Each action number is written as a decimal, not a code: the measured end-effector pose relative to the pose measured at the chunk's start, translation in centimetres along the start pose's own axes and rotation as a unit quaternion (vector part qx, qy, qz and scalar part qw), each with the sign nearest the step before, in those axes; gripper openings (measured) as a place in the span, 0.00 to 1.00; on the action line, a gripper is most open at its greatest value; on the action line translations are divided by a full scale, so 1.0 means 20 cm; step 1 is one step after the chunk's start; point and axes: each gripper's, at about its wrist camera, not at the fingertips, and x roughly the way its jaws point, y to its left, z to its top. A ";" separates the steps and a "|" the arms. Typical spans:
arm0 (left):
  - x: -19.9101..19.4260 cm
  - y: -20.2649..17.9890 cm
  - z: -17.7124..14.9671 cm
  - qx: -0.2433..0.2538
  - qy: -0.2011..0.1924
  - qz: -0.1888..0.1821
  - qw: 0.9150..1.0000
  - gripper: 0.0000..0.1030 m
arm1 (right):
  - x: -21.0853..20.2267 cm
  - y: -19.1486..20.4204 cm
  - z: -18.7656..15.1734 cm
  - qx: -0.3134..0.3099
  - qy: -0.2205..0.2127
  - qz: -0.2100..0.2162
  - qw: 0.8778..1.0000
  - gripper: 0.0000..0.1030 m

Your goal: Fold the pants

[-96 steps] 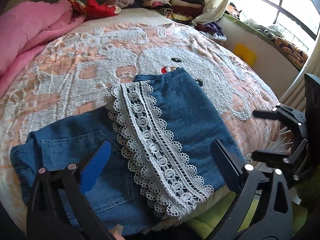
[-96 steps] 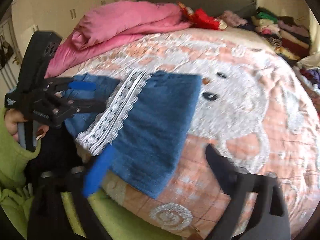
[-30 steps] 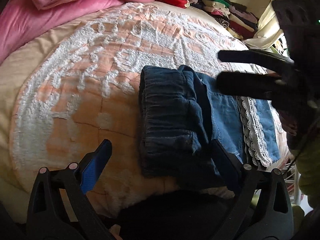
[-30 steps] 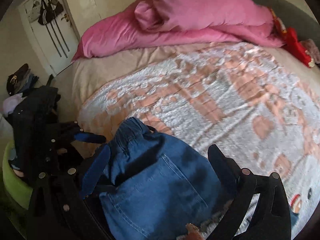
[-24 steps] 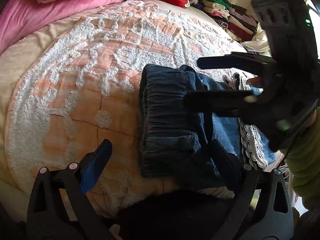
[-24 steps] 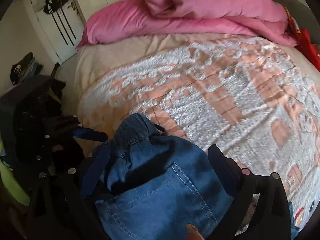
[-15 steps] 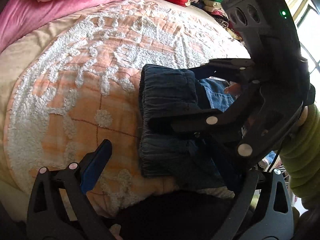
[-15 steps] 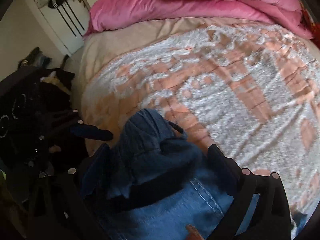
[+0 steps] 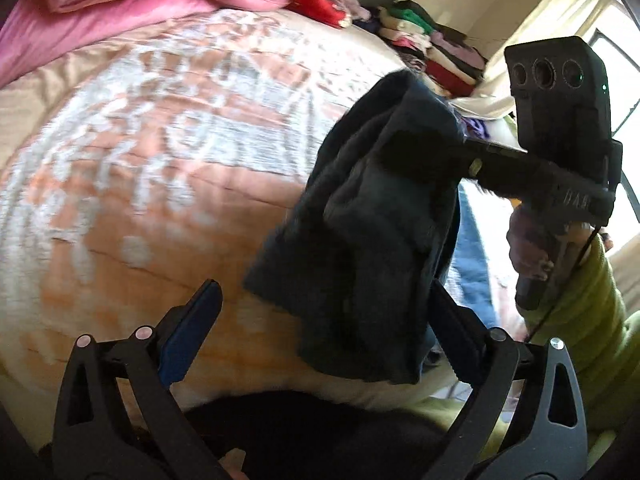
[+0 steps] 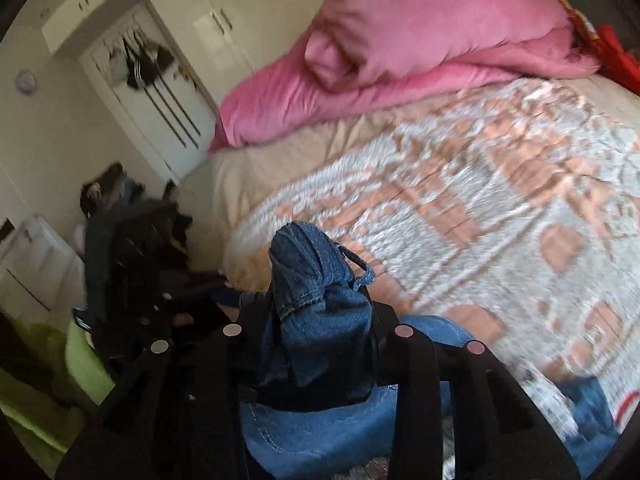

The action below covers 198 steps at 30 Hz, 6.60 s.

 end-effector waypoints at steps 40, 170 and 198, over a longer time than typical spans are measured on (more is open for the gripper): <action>0.43 -0.78 -0.16 0.124 0.102 -0.122 0.980 0.91 | -0.56 -0.33 -0.76 0.205 -0.109 -0.093 0.968 0.40; 0.64 -0.55 0.40 0.093 0.006 0.091 0.991 0.78 | -0.53 -0.59 -0.63 0.159 -0.079 -0.289 0.941 0.54; 0.21 -0.62 0.21 0.104 -0.076 0.118 0.985 0.91 | -0.90 -0.16 -0.72 0.115 -0.175 -0.387 0.898 0.95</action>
